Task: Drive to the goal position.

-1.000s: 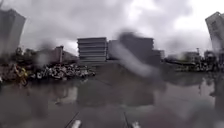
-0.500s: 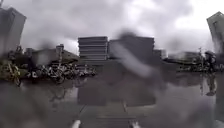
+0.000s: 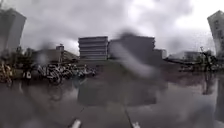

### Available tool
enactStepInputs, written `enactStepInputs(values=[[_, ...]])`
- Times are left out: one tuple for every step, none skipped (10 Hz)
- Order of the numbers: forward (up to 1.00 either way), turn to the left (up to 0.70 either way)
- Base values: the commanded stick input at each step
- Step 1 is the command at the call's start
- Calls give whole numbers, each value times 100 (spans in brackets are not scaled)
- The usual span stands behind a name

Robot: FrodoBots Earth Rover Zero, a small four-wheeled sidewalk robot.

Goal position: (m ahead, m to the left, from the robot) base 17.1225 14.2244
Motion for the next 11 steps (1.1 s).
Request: enactStepInputs(values=[[70,0],[70,0],[70,0],[70,0],[70,0],[70,0],[70,0],[70,0],[70,0],[70,0],[70,0]])
